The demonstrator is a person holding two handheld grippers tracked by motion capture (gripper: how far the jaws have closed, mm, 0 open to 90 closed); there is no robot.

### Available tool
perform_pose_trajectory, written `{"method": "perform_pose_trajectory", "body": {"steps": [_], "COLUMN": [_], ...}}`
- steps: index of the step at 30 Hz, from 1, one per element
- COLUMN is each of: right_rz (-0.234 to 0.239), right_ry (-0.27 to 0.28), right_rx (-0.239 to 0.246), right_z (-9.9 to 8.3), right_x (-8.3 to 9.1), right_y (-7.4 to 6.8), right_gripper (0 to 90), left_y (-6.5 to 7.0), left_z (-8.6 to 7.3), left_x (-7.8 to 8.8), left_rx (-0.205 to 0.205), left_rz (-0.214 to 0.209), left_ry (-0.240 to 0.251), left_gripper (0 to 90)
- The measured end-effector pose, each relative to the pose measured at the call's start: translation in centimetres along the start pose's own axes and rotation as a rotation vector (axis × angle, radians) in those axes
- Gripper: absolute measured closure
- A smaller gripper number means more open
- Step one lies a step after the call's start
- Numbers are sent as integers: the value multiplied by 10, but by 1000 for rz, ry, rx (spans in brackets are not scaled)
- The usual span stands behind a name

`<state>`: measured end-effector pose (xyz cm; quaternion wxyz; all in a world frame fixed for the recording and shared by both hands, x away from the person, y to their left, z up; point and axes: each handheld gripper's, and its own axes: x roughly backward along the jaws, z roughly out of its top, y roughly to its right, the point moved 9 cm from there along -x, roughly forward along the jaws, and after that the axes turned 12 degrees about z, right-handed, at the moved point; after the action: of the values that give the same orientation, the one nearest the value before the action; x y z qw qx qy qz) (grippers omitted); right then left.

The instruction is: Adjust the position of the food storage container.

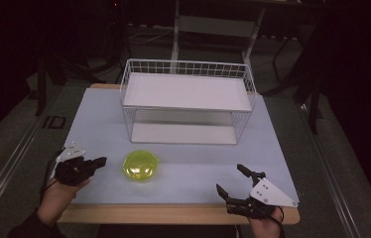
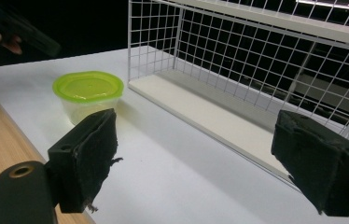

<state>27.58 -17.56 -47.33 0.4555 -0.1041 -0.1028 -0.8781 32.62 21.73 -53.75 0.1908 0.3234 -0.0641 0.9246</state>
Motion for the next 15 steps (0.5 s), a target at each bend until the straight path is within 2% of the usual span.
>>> {"method": "perform_pose_trajectory", "body": {"steps": [5, 9, 13, 14, 15], "right_rz": [7, 11, 14, 15, 15], "right_ry": [-1, 2, 3, 3, 4], "right_rx": [-2, -3, -5, -5, -3], "right_z": [0, 0, 0, 0, 0], "right_x": [0, 0, 0, 0, 1], "right_y": [-1, -1, -1, -1, -1], "right_gripper": [141, 141, 141, 141, 141], "left_y": [9, 17, 22, 28, 30], "left_z": [-9, -12, -14, -18, -18], "left_x": [-24, -35, -41, -47, -48], "left_rx": [16, 24, 23, 48, 38], "left_rz": [-35, -71, -79, -108, -111], "left_ry": [-84, -124, -143, -170, -171], "left_gripper": [900, 900, 900, 900, 900]}}
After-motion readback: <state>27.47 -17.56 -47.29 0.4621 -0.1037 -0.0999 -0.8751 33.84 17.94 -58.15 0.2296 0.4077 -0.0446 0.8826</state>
